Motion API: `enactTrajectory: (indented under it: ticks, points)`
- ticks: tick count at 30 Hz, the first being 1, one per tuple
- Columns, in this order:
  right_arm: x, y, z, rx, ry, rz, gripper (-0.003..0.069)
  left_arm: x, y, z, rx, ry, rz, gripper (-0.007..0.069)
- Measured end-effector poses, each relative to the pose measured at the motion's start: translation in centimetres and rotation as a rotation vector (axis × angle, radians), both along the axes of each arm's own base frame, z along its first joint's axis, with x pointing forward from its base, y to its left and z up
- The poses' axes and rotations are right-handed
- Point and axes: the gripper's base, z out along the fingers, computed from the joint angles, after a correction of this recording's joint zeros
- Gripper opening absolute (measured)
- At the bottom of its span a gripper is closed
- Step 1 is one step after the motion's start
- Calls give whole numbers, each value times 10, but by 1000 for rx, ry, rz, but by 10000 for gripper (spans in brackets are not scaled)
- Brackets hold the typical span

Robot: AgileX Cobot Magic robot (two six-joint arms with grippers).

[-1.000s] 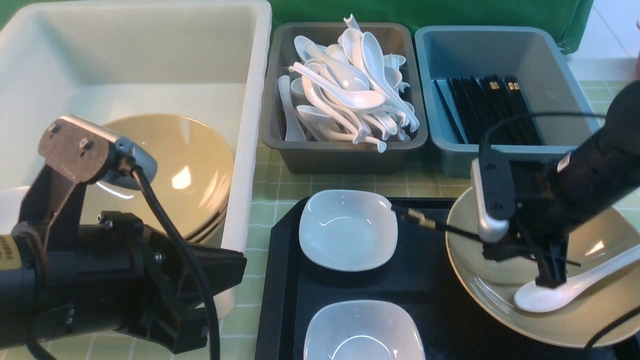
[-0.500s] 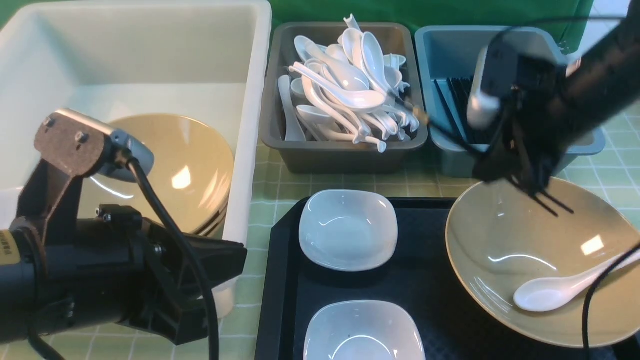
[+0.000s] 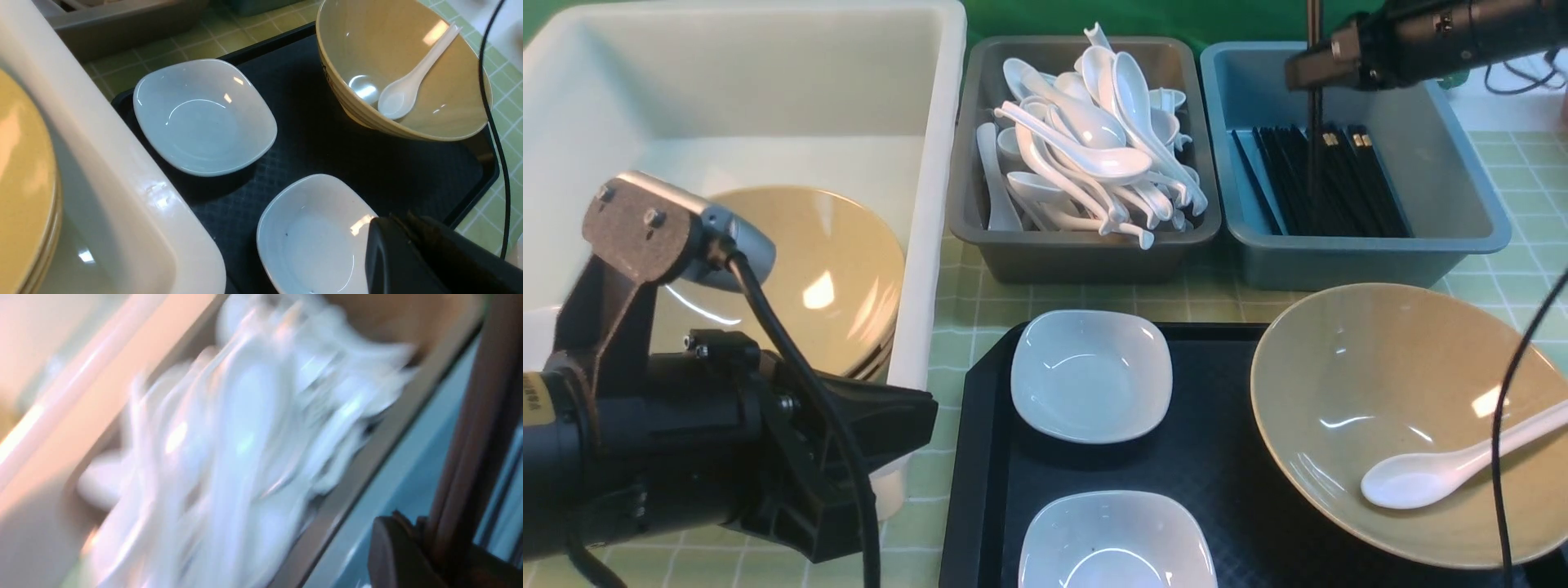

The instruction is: On green table put chopsticks spoon bowls plates into blue grey white boxes.

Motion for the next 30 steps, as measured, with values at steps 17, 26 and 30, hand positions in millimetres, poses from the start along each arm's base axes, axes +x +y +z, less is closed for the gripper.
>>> enactTrajectory:
  ticks: [17,26,30]
  points:
    - [19,-10,-51,11,107,-117,318,0,-1,1,-27,12,3,-1]
    - [-37,-32,40,-86,32,134,491,-4,-1,-2,-9,47,-23,-1]
    - [-81,-34,81,-195,-28,298,493,-6,-2,-3,13,61,-54,-1]
